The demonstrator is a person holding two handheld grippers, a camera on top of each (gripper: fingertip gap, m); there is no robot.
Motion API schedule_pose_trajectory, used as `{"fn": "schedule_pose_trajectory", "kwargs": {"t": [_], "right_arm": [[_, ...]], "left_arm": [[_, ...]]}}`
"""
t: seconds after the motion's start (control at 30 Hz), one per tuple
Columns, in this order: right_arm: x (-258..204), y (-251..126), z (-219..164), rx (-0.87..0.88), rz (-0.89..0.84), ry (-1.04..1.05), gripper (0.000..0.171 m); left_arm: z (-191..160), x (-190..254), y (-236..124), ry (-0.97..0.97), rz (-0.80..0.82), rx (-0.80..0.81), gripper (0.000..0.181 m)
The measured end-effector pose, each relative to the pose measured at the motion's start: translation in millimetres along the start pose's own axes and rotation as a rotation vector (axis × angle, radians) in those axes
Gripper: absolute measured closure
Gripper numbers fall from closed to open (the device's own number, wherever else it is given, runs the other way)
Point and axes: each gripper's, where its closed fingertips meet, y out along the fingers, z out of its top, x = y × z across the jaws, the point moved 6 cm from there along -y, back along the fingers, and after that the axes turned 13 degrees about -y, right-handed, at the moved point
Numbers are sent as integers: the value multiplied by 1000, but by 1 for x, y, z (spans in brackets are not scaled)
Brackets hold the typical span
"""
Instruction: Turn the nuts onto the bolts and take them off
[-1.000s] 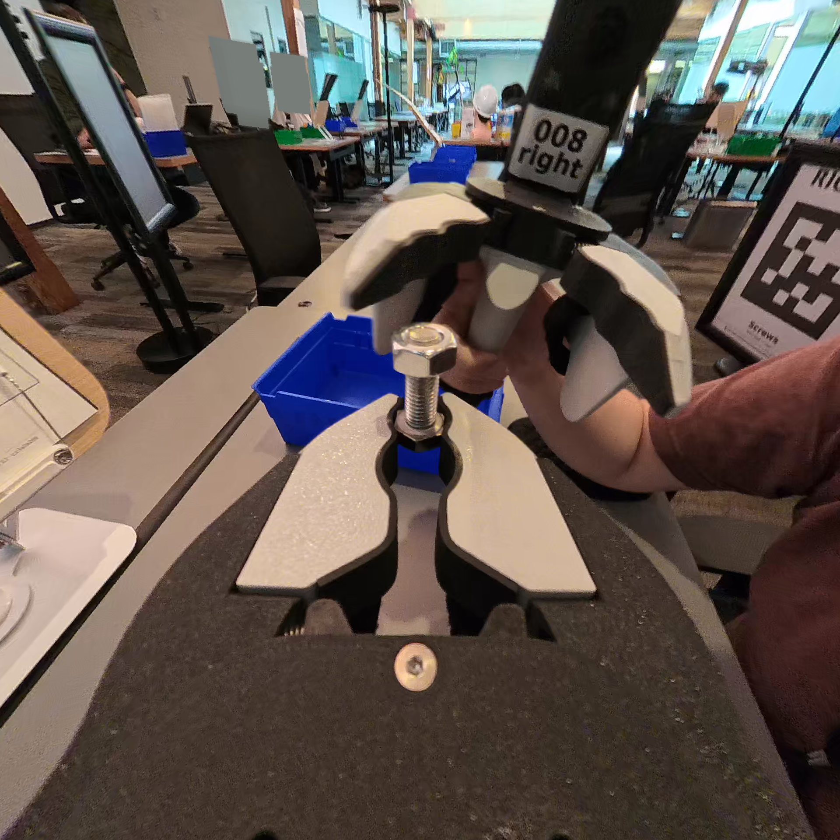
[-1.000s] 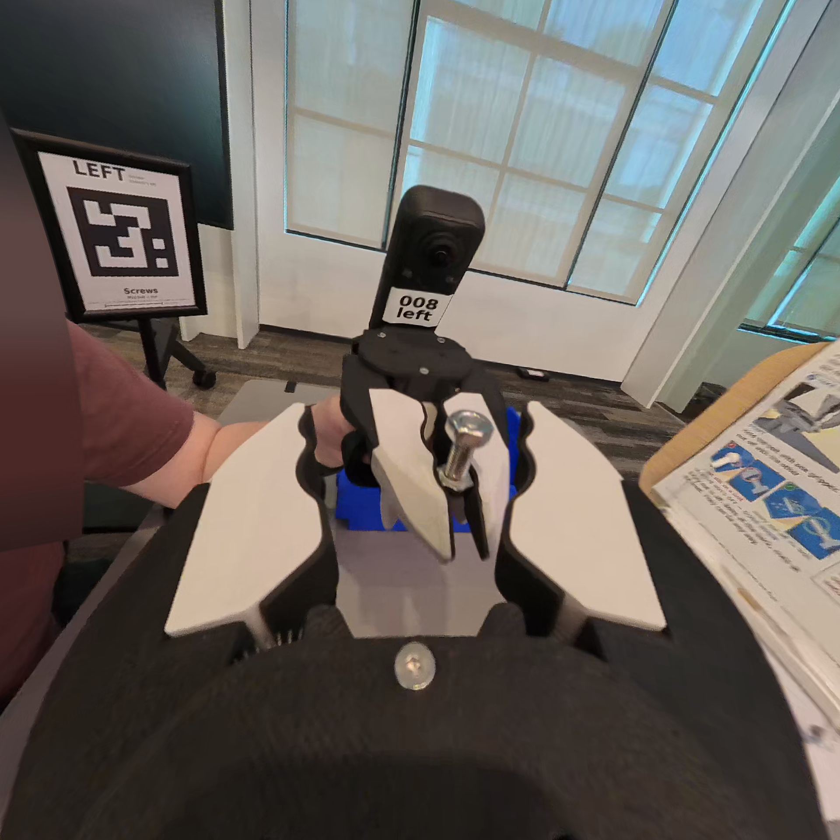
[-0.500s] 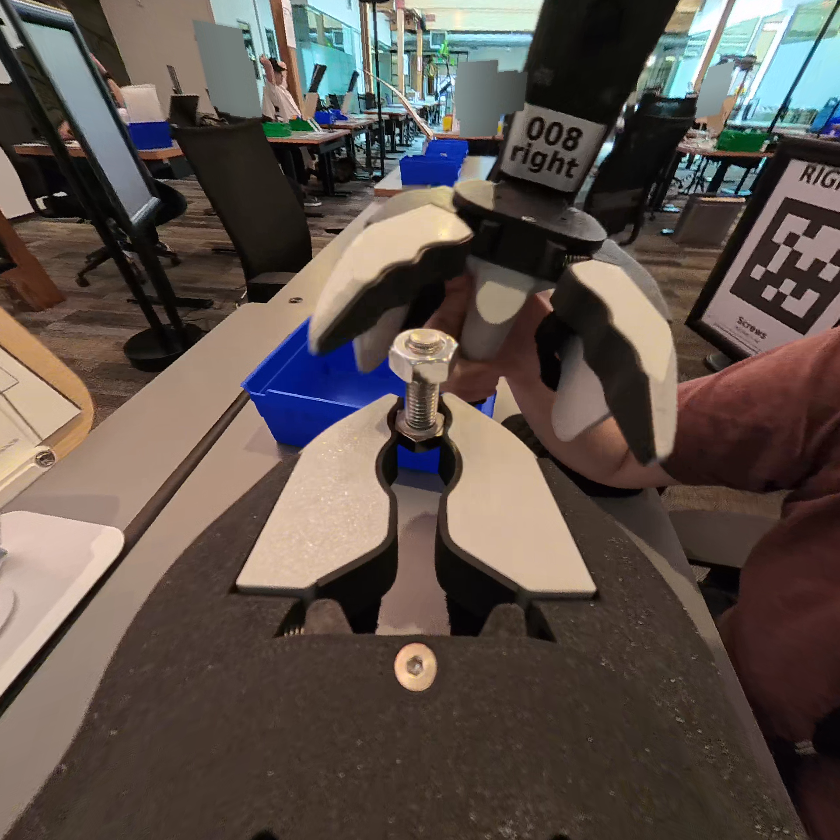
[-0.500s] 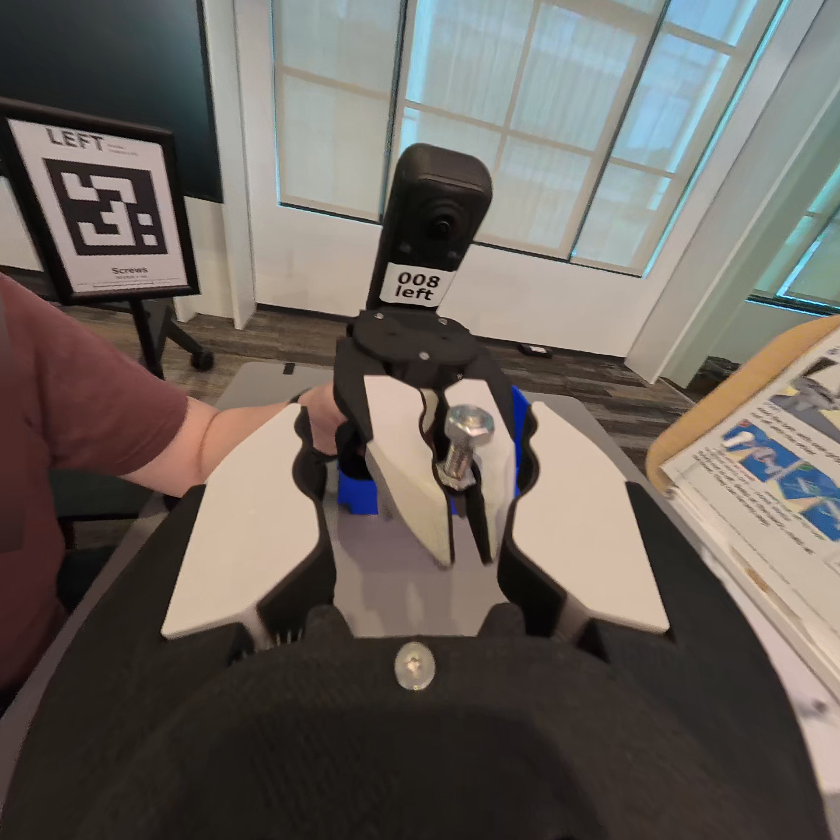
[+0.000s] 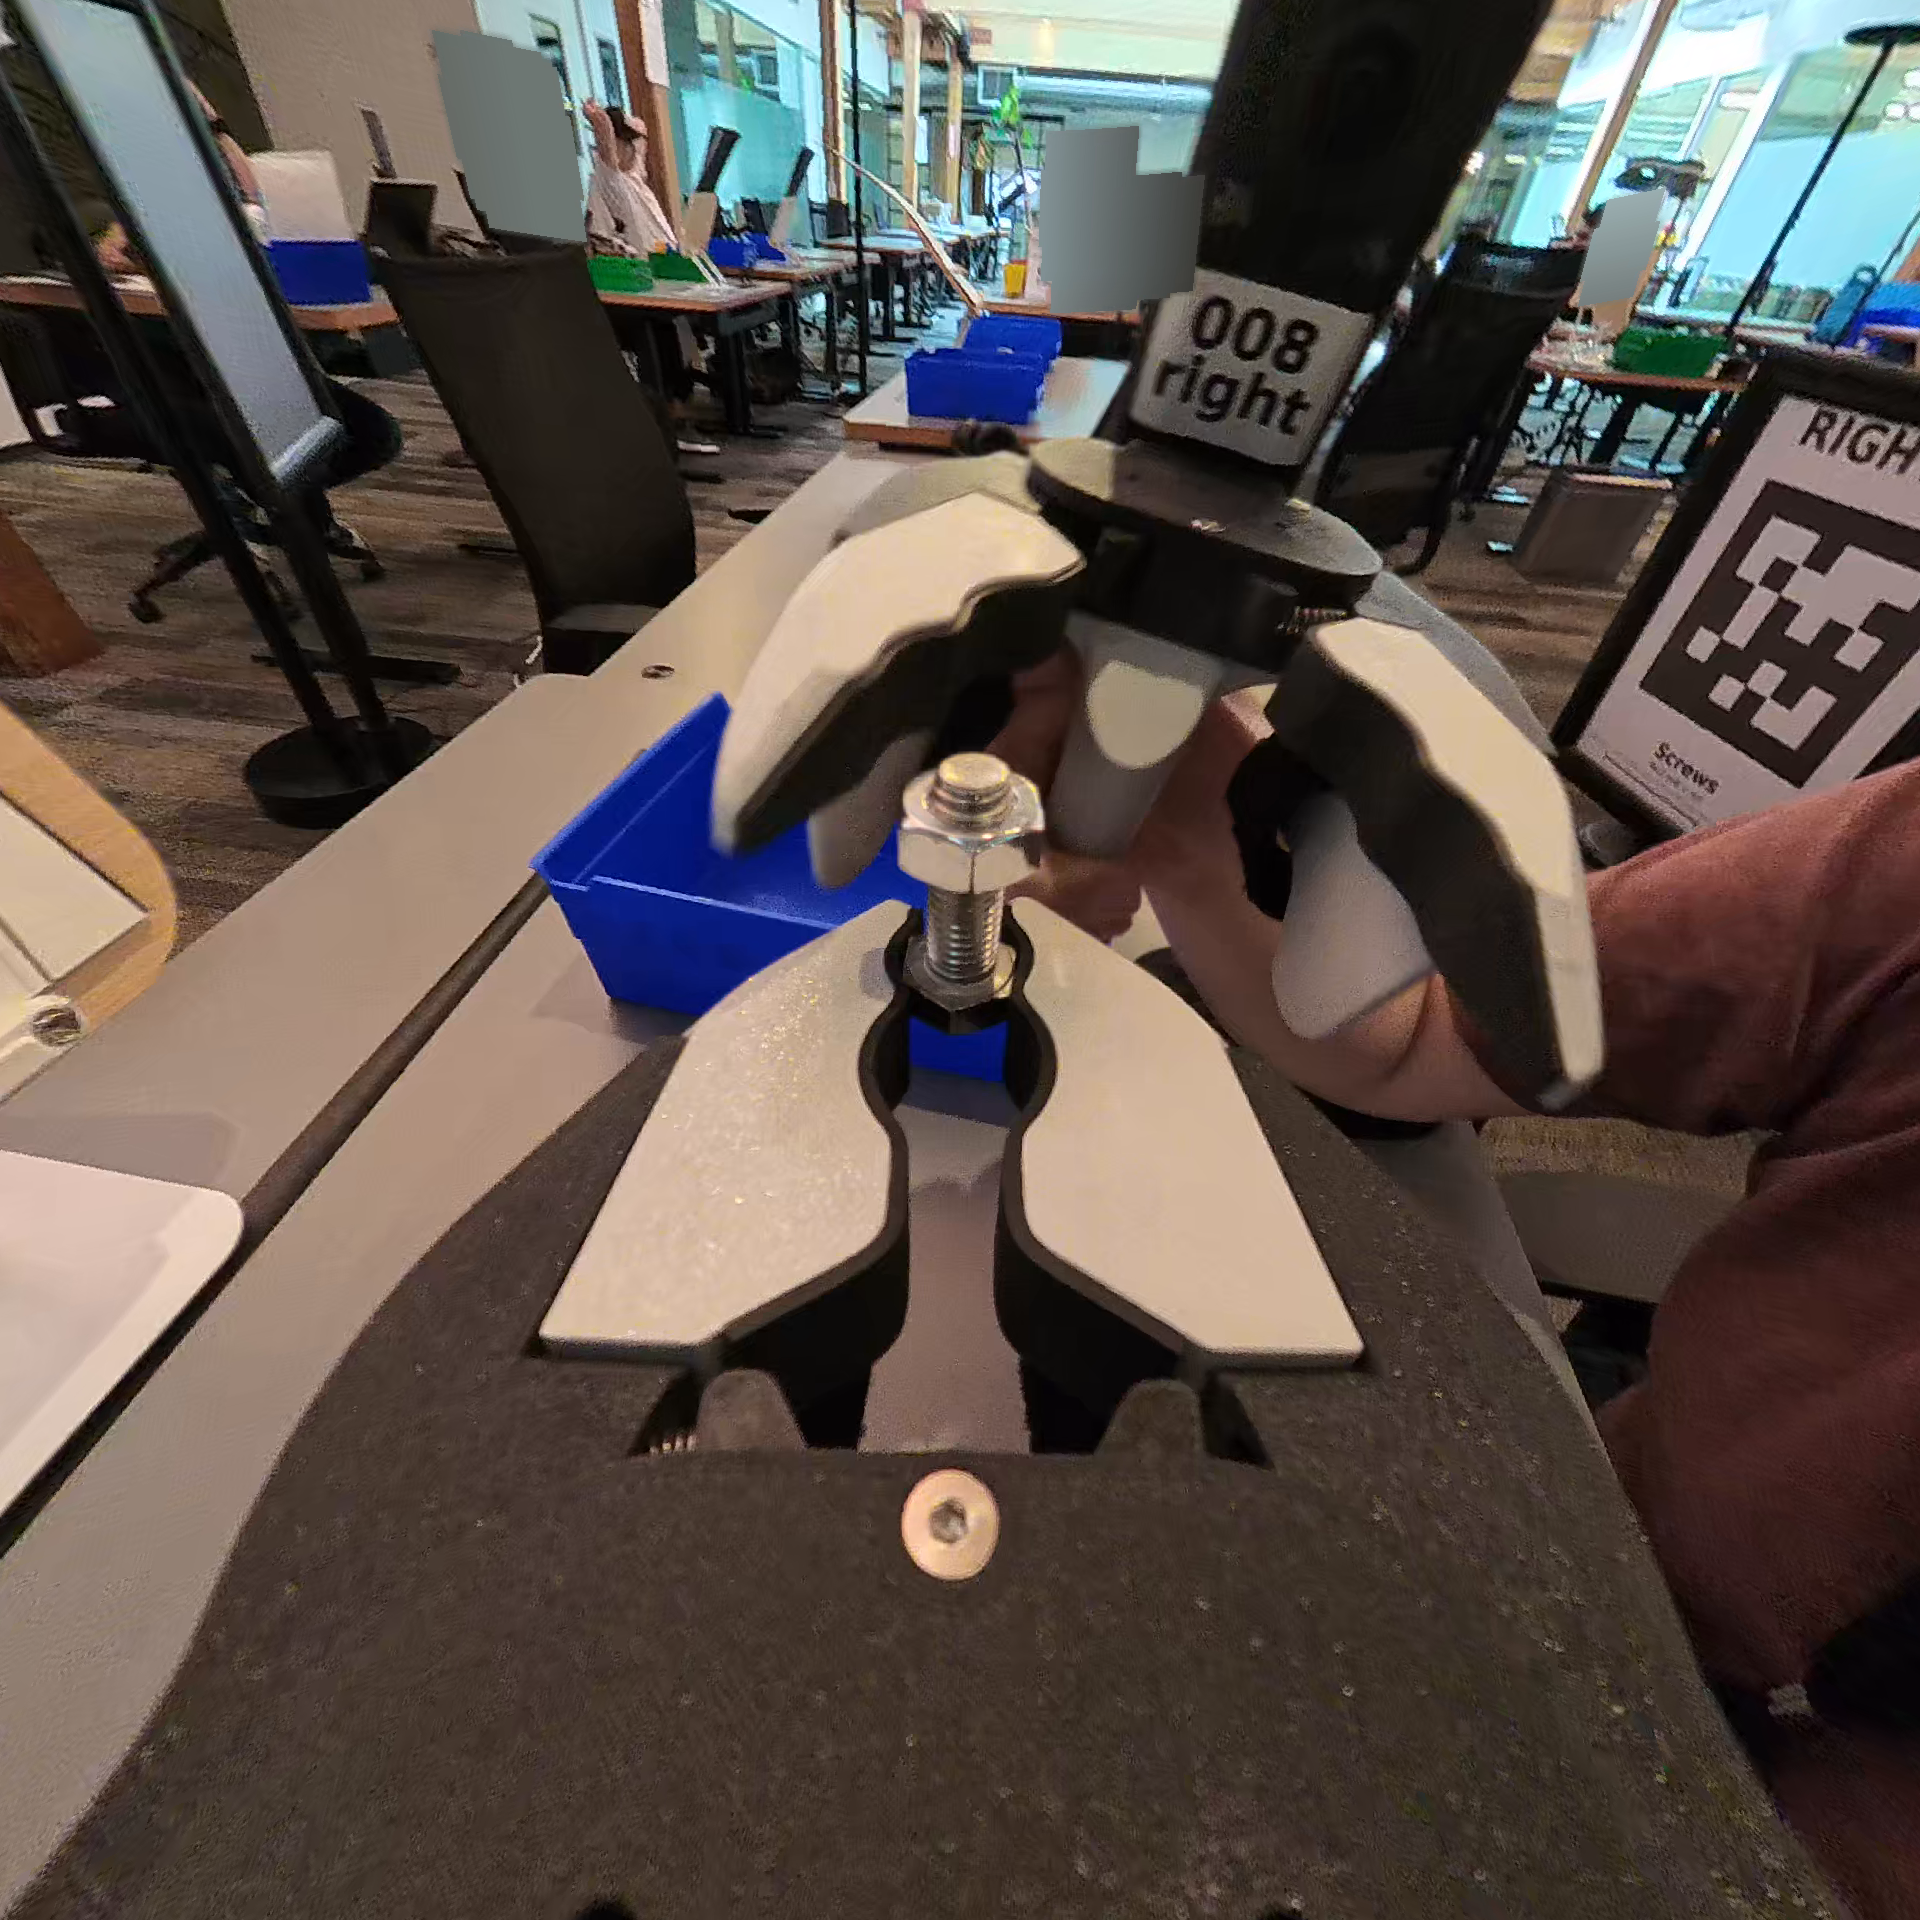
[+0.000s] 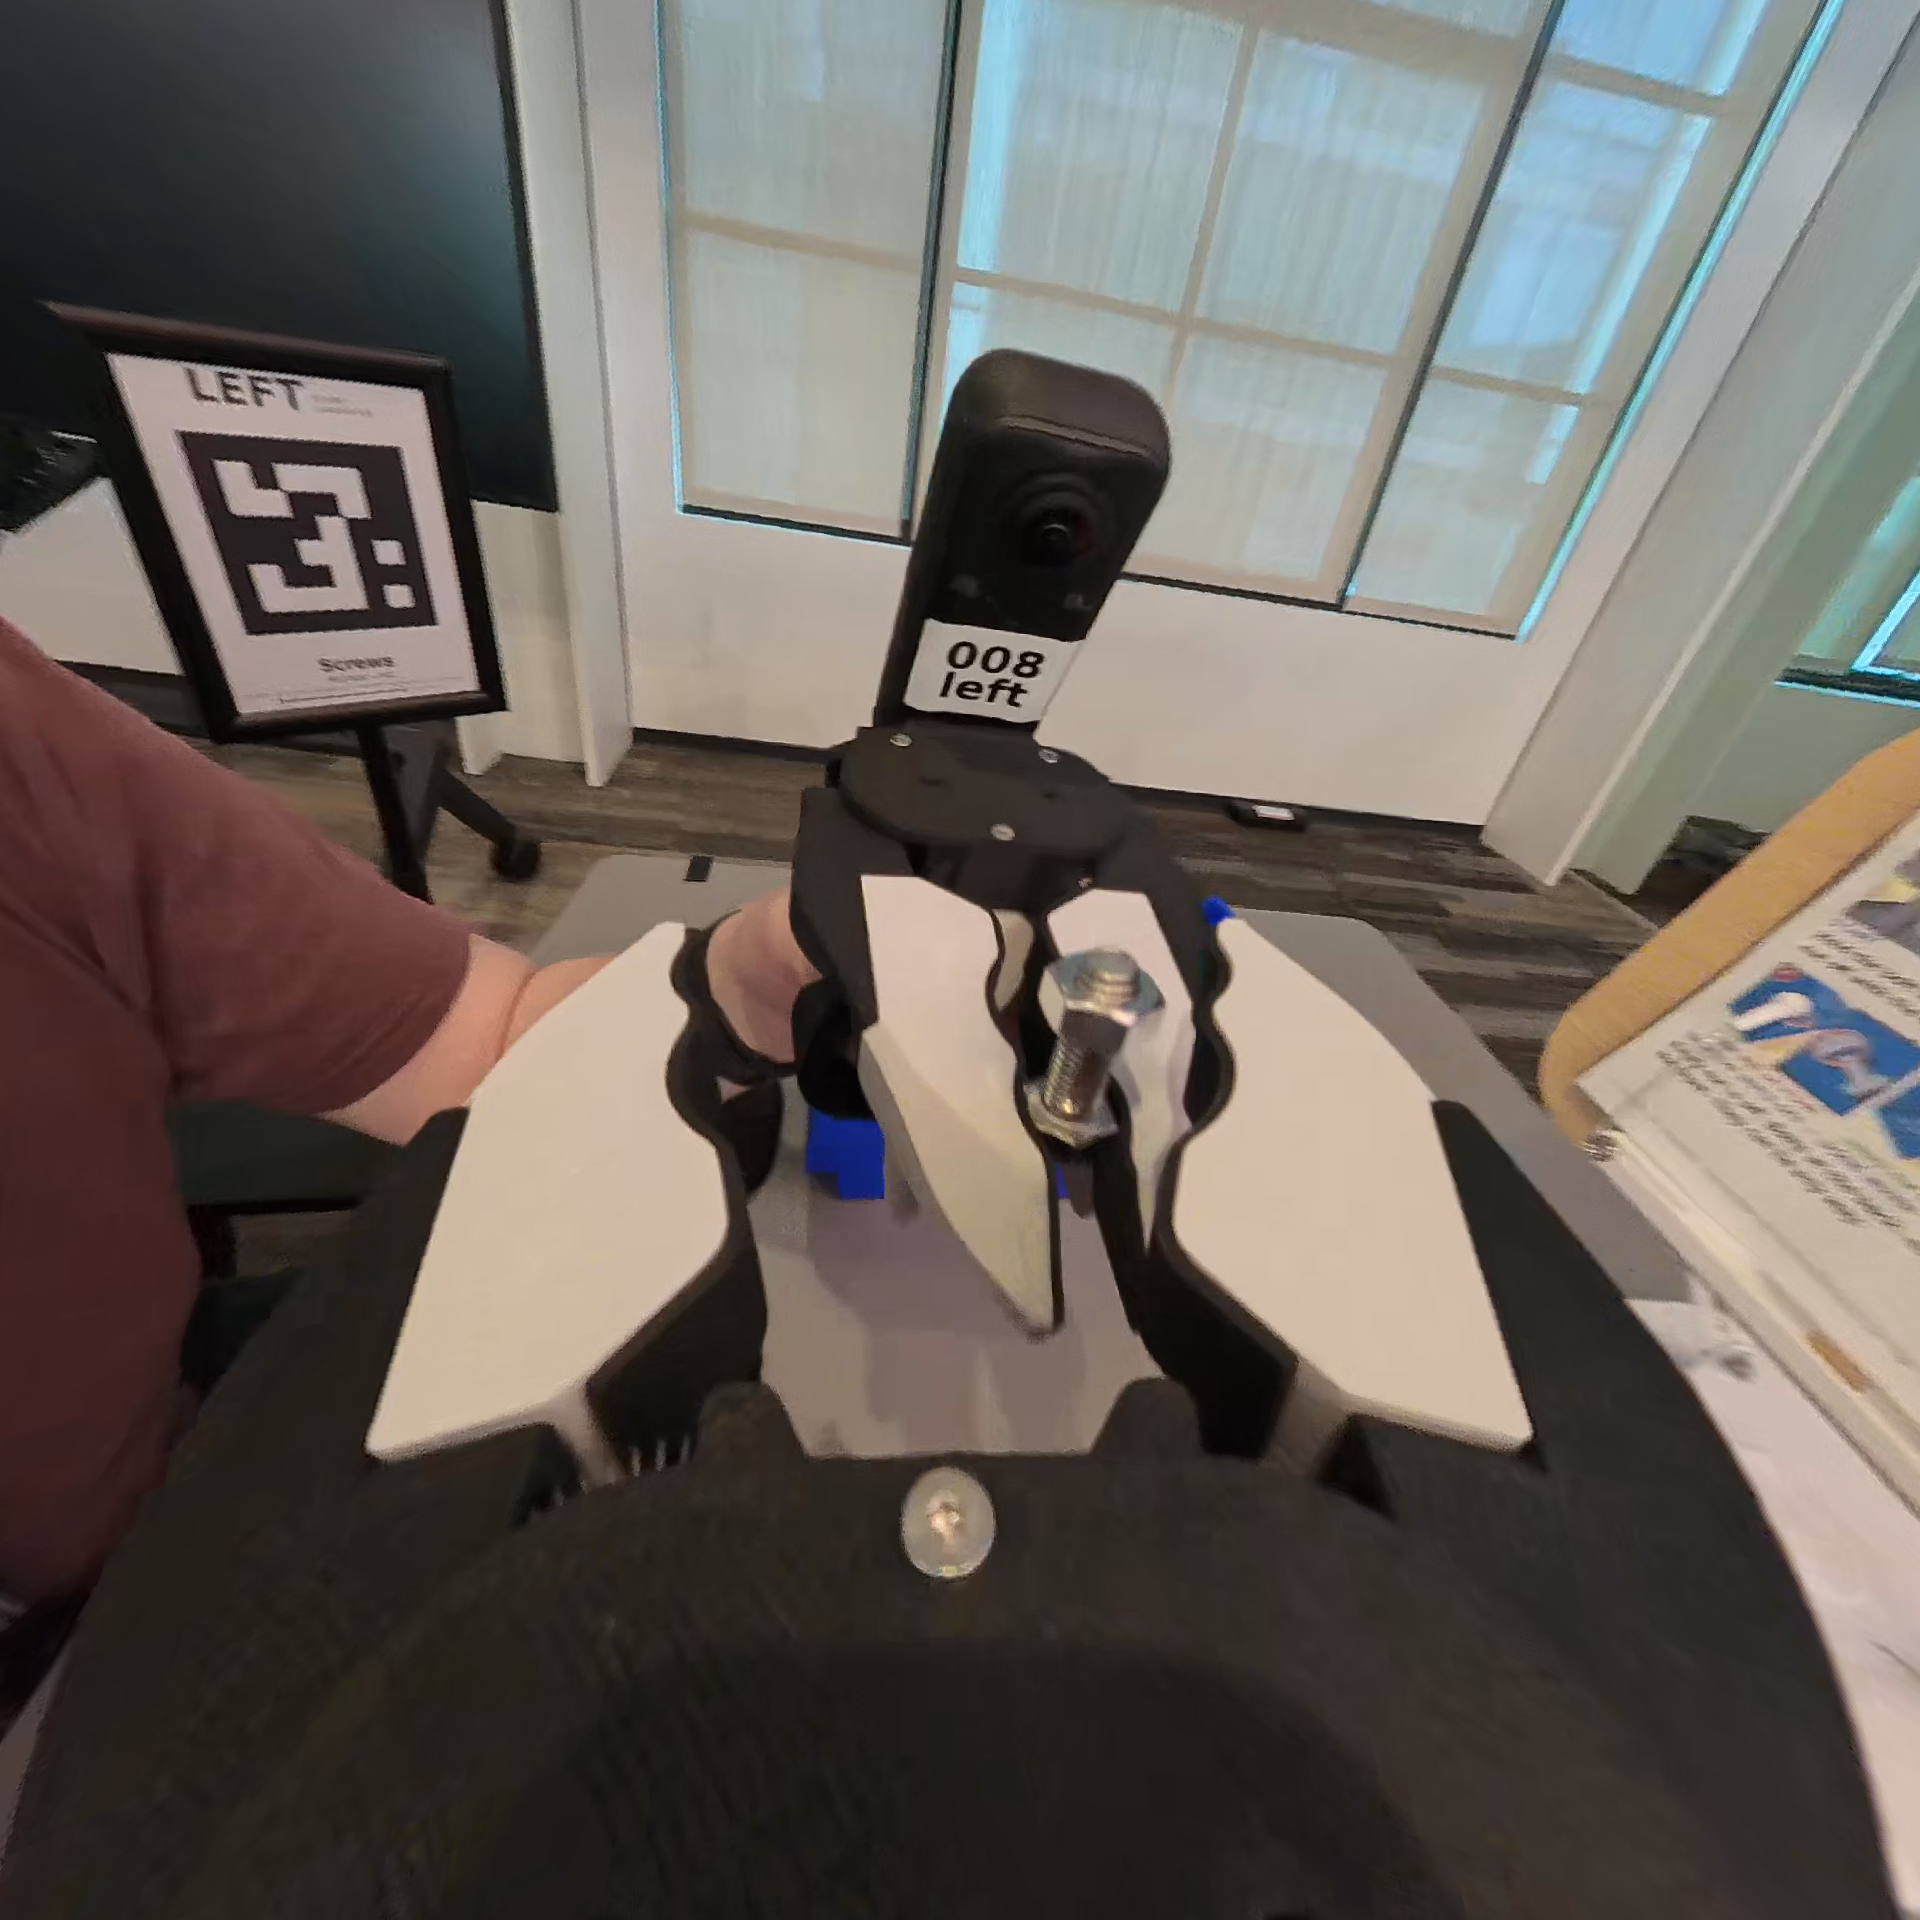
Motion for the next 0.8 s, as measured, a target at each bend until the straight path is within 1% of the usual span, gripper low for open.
{"fn": "schedule_pose_trajectory", "kwargs": {"t": [0.07, 0.1, 0.17, 0.2, 0.23, 0.3, 0.37, 0.43, 0.5, 0.53, 0.6, 0.67, 0.7, 0.73, 0.77, 0.8], "right_arm": [[-3, 5, -3, -8, 34, 12, 81], [-4, 5, -3, -24, 30, 2, 78], [-3, -2, -2, -67, 12, -29, 78], [-3, -7, 1, -78, 11, -38, 80], [-4, -13, 4, -75, 22, -42, 89], [-2, -18, 10, -48, 4, -34, 89], [2, -16, 9, -37, -36, -38, 86], [2, -7, 3, -26, -31, -26, 84], [-3, 2, -2, -22, 27, 9, 83], [-5, 5, -4, -34, 41, 12, 79], [-3, 2, -5, -83, 8, -28, 78], [-3, -7, -1, -107, 4, -54, 83], [-5, -13, 2, -112, 33, -51, 98], [-6, -16, 5, -102, 47, -42, 100], [-4, -19, 8, -87, 30, -41, 101], [-1, -20, 9, -80, 0, -48, 105]], "left_arm": [[-2, 1, 5, 5, 6, -10, 169], [-2, -2, 4, 2, 19, -4, 169], [0, -6, -2, -15, 27, 9, 169], [2, -10, -6, -24, 42, 24, 169], [5, -12, -10, -28, 56, 41, 169], [6, -13, -14, -38, 48, 45, 169], [6, -8, -12, -42, 15, 39, 169], [2, -2, -5, -36, -21, 5, 169], [-2, 1, 2, -26, -21, -12, 168], [-3, 0, 4, -24, -13, -19, 168], [-2, -5, 2, -33, 9, -9, 169], [1, -11, -6, -62, 16, 17, 169], [3, -14, -10, -70, 22, 28, 169], [5, -16, -13, -75, 33, 38, 169], [5, -16, -15, -75, 30, 41, 169], [6, -15, -16, -77, 17, 44, 169]]}}
